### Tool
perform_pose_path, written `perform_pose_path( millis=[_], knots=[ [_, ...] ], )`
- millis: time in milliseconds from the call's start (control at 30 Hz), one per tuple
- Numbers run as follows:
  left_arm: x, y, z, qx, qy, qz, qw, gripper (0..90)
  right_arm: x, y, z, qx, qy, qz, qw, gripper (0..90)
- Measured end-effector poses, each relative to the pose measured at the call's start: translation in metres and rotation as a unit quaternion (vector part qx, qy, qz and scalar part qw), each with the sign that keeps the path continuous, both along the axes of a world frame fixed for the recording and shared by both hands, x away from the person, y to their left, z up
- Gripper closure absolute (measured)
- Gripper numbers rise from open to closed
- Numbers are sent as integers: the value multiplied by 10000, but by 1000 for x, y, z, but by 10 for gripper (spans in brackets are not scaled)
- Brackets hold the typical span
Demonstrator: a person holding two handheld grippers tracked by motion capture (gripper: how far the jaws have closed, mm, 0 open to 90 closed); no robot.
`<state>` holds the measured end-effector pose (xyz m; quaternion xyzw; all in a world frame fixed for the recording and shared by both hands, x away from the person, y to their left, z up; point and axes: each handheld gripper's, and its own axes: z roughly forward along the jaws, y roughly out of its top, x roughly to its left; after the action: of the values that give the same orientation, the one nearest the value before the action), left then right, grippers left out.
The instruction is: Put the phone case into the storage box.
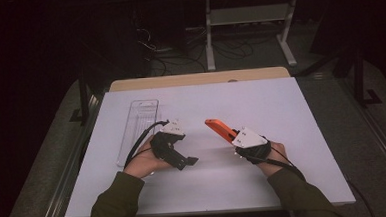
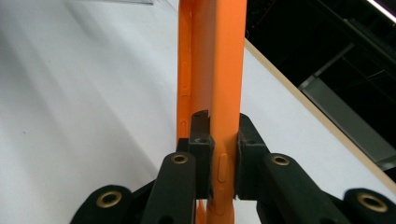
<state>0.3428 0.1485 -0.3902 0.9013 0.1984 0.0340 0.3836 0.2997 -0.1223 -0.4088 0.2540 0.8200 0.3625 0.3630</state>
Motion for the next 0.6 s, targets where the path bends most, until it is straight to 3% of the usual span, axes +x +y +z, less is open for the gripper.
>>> perform_pose_path(
  millis=[367, 600],
  knots=[
    [0, 0, 0, -27, 19, 24, 10000, 9, 3, -3, 4, 549, 352, -159, 9977, 788],
    [0, 0, 0, -21, 10, 31, 10000, 9, 5, -7, 5, 999, 588, -222, 9930, 787]
  ],
)
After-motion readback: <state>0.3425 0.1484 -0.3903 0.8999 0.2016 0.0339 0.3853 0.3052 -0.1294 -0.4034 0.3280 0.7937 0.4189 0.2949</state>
